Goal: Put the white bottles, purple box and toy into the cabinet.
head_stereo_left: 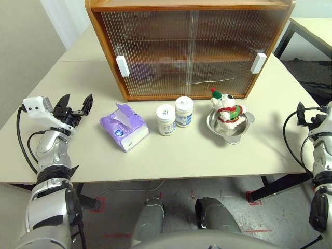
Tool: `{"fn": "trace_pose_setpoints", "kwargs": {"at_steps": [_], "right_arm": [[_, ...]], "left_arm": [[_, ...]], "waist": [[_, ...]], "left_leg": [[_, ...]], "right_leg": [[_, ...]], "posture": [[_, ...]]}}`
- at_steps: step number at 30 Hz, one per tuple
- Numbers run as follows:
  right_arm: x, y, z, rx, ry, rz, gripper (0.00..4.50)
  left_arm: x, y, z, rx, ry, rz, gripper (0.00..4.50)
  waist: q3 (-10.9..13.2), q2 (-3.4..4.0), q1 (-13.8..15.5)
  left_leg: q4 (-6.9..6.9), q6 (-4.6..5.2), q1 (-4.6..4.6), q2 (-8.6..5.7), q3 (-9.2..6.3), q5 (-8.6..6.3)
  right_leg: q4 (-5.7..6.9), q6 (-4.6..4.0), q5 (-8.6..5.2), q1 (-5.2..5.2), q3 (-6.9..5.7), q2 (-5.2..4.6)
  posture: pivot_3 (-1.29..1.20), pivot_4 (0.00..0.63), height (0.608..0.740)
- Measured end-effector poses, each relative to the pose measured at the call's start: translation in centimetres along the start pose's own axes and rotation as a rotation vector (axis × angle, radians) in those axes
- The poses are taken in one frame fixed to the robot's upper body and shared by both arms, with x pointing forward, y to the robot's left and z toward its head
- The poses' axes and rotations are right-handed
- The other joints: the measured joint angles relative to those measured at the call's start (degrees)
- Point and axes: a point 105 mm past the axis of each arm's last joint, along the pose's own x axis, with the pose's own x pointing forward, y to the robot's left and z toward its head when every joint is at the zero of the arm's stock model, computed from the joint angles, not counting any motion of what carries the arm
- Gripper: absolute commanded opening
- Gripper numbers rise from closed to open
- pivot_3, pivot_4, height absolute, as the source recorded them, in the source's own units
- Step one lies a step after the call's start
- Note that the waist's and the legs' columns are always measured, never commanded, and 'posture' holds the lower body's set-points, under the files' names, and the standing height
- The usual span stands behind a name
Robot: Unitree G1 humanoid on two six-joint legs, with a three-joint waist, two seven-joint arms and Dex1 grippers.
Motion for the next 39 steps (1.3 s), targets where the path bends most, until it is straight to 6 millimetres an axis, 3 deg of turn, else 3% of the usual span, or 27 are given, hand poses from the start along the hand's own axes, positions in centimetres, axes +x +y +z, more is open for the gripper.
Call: {"fn": "trace_pose_setpoints", "kwargs": {"at_steps": [5,12,15,19,26,30,35,39], "right_arm": [[-0.2,-0.1,-0.1,-0.005,-0.001,-0.003,4.5],[0.0,-0.2,1.3,-0.008,-0.058,-0.002,4.5],[0.2,0.0,3.5,-0.007,-0.135,0.04,4.5],[0.2,1.0,8.5,-0.032,-0.282,0.154,4.5],[-2.1,6.1,13.7,0.054,-0.367,0.505,4.5],[-4.6,11.1,15.6,0.087,-0.351,0.804,4.5],[-8.0,15.5,15.9,0.127,-0.282,1.116,4.5],[-10.5,17.8,16.1,0.175,-0.235,1.301,4.5]], "left_arm": [[0.2,-0.1,0.2,-0.001,-0.006,-0.002,4.48],[1.1,-0.4,1.1,-0.003,-0.028,-0.011,4.48],[1.1,-0.4,0.8,-0.008,-0.019,-0.01,4.48],[1.3,-0.6,0.9,-0.008,-0.021,-0.02,4.48],[1.2,-0.3,0.9,-0.003,-0.017,-0.019,4.48],[1.2,-0.1,1.1,0.004,-0.018,-0.021,4.48],[1.0,0.0,1.0,0.004,-0.015,-0.017,4.48],[1.0,0.1,1.1,0.004,-0.018,-0.013,4.48]], "waist": [[0.0,0.0,0.0],[0.0,0.06,-0.3],[0.0,0.07,-0.5],[-0.1,0.01,-0.7],[-0.1,-0.01,-0.9],[-0.1,-0.01,-0.9],[-0.1,-0.04,-0.7],[-0.2,-0.11,-0.5]], "left_leg": [[0.0,0.0,0.01,0.0,0.01,0.0],[0.0,0.03,0.02,0.0,0.07,0.02],[0.0,0.06,0.04,-0.01,0.26,0.03],[0.11,0.09,0.16,-0.02,0.55,0.05],[0.55,0.08,0.17,-0.09,0.66,0.04],[0.67,0.06,0.17,-0.11,0.68,0.03],[0.84,0.01,0.15,-0.14,0.68,0.01],[0.86,-0.03,0.13,-0.18,0.68,0.0]], "right_leg": [[0.0,0.0,0.0,0.0,0.0,0.01],[0.01,0.0,0.0,0.0,-0.03,0.02],[0.0,0.01,0.0,-0.01,-0.17,0.05],[-0.01,0.06,-0.03,0.1,-0.19,0.1],[0.0,0.11,-0.06,0.29,-0.2,0.18],[0.02,0.11,-0.06,0.37,-0.23,0.27],[0.03,0.11,-0.07,0.42,-0.25,0.32],[0.03,0.11,-0.07,0.42,-0.25,0.32]], "posture": [[0.03,0.049,0.74],[0.01,0.044,0.74],[0.01,0.043,0.74],[0.01,0.038,0.74],[0.02,0.049,0.74],[0.03,0.048,0.74],[0.04,0.049,0.74],[0.06,0.05,0.74]]}}
